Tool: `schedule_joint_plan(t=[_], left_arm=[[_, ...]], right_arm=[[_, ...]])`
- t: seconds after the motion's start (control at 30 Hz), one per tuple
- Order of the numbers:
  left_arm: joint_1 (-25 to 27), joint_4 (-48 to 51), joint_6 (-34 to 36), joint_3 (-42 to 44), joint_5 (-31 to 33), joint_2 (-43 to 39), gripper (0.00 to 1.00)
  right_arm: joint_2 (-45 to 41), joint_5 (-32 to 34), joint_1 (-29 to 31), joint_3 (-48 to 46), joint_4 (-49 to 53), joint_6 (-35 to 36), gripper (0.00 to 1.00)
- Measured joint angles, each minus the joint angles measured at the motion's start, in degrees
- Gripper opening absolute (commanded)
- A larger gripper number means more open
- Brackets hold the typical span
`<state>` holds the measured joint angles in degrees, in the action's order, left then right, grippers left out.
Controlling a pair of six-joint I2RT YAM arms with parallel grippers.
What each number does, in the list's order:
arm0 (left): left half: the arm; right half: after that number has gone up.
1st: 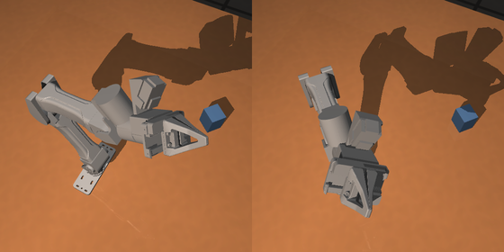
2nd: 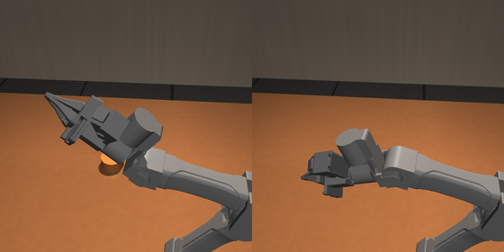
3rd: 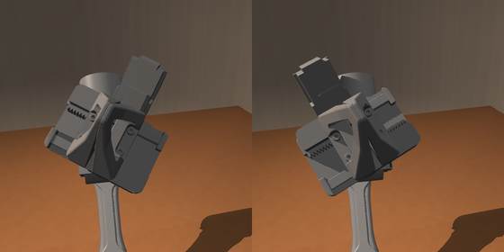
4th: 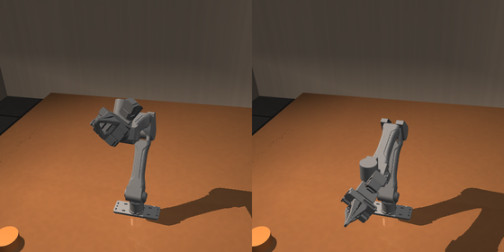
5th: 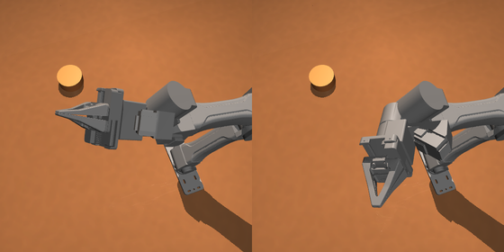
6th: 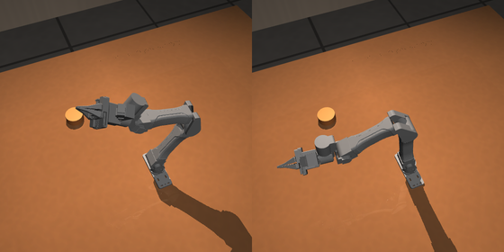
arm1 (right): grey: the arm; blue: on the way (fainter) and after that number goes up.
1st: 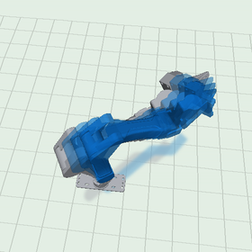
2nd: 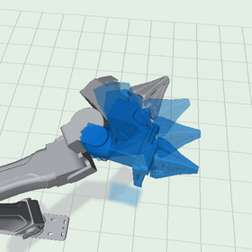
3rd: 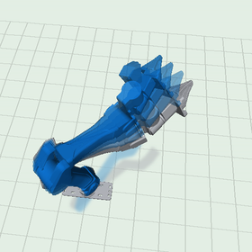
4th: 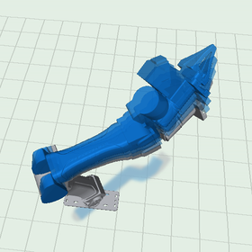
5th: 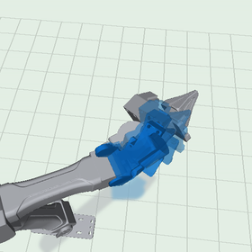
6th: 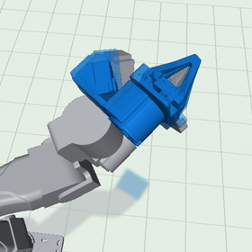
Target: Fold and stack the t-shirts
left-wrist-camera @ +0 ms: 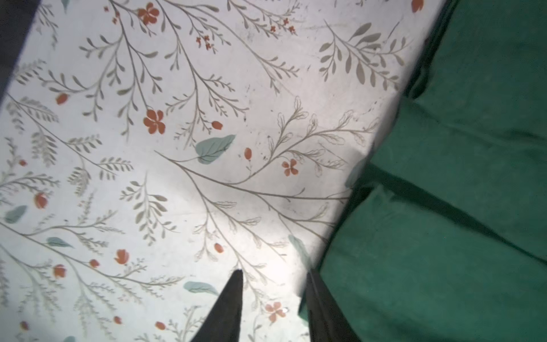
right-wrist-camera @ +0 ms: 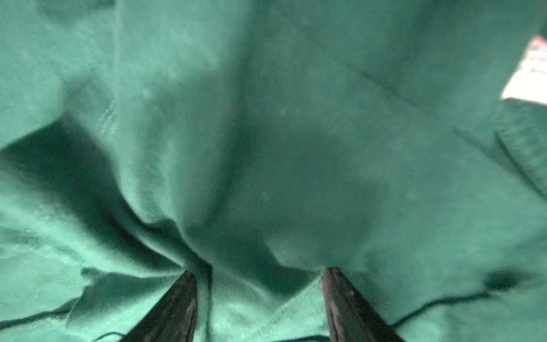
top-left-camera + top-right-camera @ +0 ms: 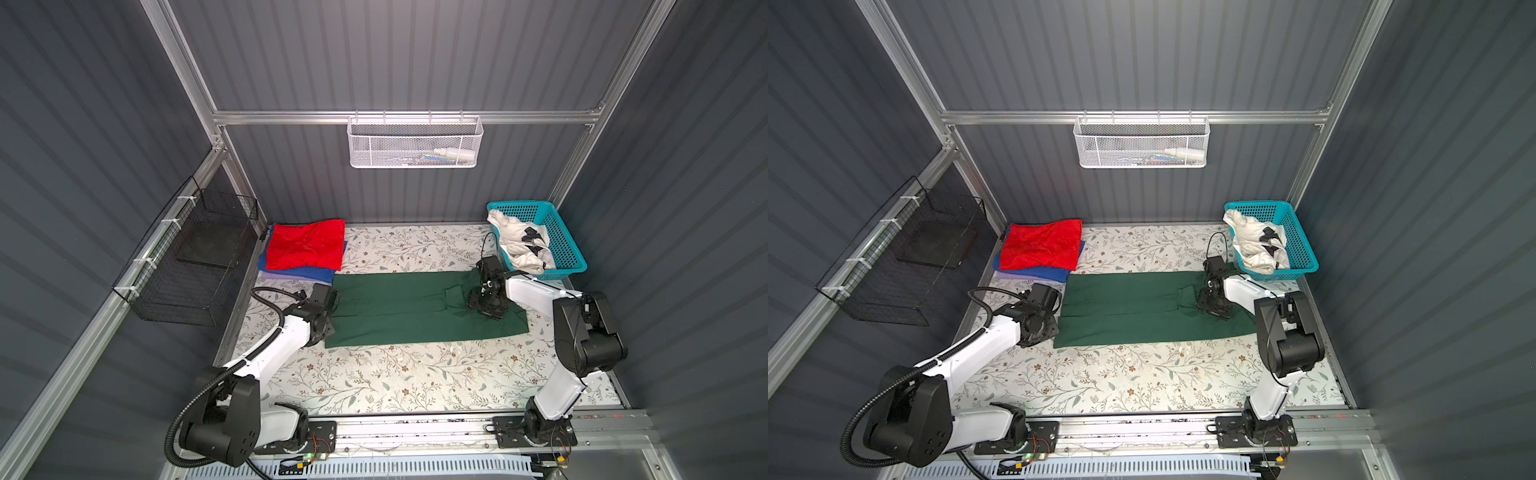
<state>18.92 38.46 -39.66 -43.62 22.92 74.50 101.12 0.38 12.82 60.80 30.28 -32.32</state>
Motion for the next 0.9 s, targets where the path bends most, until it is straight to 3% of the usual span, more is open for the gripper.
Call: schedule_joint_plan(t=[0.27,0.47,0.67,0.9], left_arm=[[0.04,1.36,1.18,-0.42,-0.85,0.35,0.57],[3.15,-1.77,3.06,-3.74,-4.39,1.03,0.68],[8.41,-7.30,5.62,-10.88,-7.17,10.91,0.73],[8.79,-9.44,8.33,-11.32,-8.44,20.57,0.74]], right_arm=[[0.37,0.02,0.02,0.48,0.48,-0.02,0.67],[1.42,1.27,1.20,2.25,1.46,-0.35,0.69],[4.33,3.52,2.93,5.60,2.58,-1.27,0.69],[8.55,5.64,5.07,10.97,3.82,-2.08,0.68]])
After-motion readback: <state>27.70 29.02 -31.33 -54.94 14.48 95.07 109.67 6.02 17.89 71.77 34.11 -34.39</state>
